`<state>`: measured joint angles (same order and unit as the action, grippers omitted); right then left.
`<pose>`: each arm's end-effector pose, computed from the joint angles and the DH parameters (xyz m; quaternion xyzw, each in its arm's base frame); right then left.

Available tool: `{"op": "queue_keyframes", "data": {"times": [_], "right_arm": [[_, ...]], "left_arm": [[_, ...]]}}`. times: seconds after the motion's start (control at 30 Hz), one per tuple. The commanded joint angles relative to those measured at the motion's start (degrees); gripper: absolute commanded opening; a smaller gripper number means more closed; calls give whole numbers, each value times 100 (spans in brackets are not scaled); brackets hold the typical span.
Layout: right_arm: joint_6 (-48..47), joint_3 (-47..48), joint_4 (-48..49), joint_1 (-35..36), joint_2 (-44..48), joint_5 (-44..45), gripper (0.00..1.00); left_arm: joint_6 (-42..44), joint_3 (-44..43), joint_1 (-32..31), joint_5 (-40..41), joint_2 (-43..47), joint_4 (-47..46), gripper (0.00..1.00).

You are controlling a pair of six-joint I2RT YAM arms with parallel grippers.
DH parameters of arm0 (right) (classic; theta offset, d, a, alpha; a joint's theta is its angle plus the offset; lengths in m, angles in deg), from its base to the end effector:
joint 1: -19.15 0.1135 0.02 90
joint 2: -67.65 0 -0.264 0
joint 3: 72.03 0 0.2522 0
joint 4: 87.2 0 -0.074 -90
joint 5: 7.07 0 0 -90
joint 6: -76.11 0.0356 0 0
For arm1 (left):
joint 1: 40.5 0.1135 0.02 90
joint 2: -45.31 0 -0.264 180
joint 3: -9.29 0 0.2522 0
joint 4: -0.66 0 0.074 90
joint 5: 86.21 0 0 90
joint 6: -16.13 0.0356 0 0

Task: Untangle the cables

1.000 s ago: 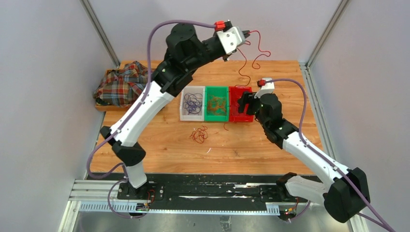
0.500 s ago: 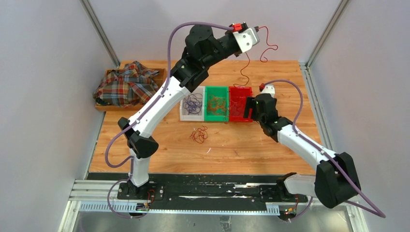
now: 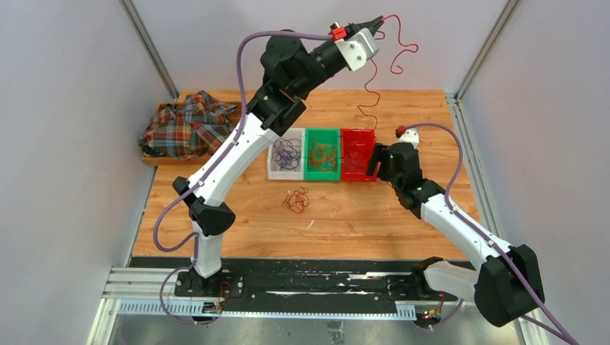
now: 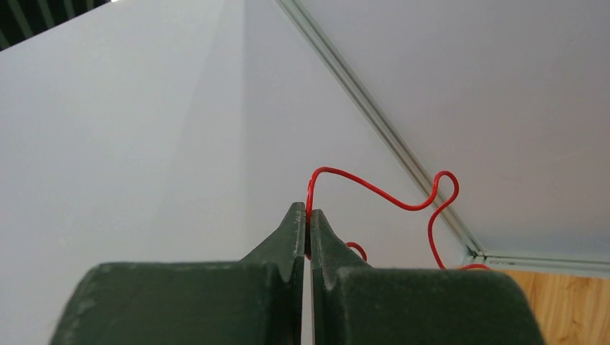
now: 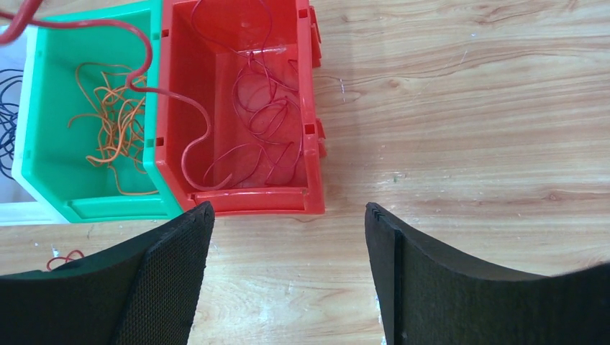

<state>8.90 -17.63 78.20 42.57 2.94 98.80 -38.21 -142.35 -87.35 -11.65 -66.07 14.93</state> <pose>0.2365 0.0918 0.2615 0.0697 0.8353 0.1020 0.5357 0.2708 -0.3027 0.5698 0.4320 0.3197 -0.1528 0.8294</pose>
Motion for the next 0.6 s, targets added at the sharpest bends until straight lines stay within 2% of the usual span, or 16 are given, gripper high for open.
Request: {"op": "queue_keyframes", "data": {"times": [0.0, 0.3, 0.57], "right_arm": [[228, -108, -47, -101, 158, -42, 76], [351, -250, -55, -172, 312, 126, 76], [418, -354, -34, -266, 442, 81, 76]], "left_arm": [[178, 8, -48, 1, 263, -385, 0], [292, 575, -52, 164, 223, -538, 0], [283, 538, -52, 260, 47, -609, 1]]}}
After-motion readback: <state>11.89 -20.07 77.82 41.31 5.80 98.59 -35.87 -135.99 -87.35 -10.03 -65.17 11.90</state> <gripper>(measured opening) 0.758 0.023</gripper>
